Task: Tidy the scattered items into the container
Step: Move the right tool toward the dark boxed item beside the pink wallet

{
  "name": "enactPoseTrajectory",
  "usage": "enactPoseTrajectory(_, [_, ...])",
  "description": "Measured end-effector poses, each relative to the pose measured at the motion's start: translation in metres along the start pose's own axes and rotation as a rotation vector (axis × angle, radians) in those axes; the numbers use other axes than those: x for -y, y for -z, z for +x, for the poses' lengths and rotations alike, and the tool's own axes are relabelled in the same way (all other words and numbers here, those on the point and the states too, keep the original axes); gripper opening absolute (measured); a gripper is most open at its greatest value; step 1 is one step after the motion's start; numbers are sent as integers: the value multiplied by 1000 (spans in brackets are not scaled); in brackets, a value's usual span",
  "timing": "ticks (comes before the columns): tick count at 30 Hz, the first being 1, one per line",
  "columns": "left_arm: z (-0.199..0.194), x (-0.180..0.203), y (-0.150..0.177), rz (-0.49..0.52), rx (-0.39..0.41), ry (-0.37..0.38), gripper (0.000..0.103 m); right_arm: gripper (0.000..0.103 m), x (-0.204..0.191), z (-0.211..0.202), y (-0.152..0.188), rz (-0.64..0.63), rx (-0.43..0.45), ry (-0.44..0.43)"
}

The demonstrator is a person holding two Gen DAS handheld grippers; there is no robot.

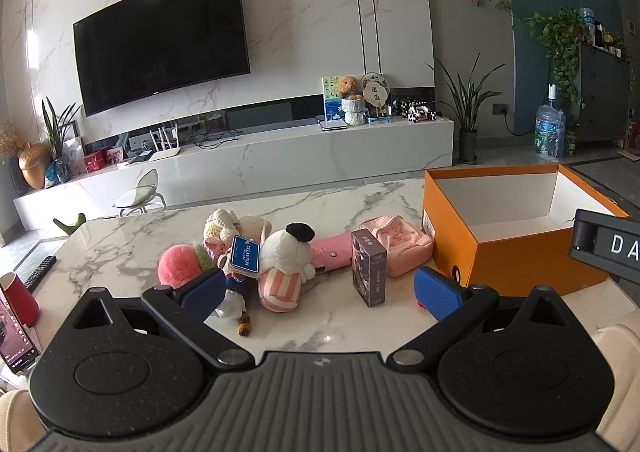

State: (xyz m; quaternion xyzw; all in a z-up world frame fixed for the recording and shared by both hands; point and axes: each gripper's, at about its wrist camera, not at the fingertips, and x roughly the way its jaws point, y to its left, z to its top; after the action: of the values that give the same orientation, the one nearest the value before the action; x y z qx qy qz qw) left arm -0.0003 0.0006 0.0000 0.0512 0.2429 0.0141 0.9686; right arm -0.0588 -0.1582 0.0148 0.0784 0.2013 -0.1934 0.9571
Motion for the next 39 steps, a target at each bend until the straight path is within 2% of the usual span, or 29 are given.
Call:
enactPoseTrajectory(7, [-2, -6, 2, -8, -21, -2, 103, 103, -3, -1, 0, 2, -6, -9])
enactPoseTrajectory(17, [-6, -14, 6, -19, -52, -5, 103, 103, -11, -8, -1, -39, -42, -110])
enactPoseTrajectory(32, [-9, -17, 10, -12, -83, -8, 103, 103, -20, -4, 6, -101, -150, -157])
enactPoseTrajectory(39, [-8, -17, 11, -7, -93, -6, 103, 103, -21, -3, 6, -115, -168, -153])
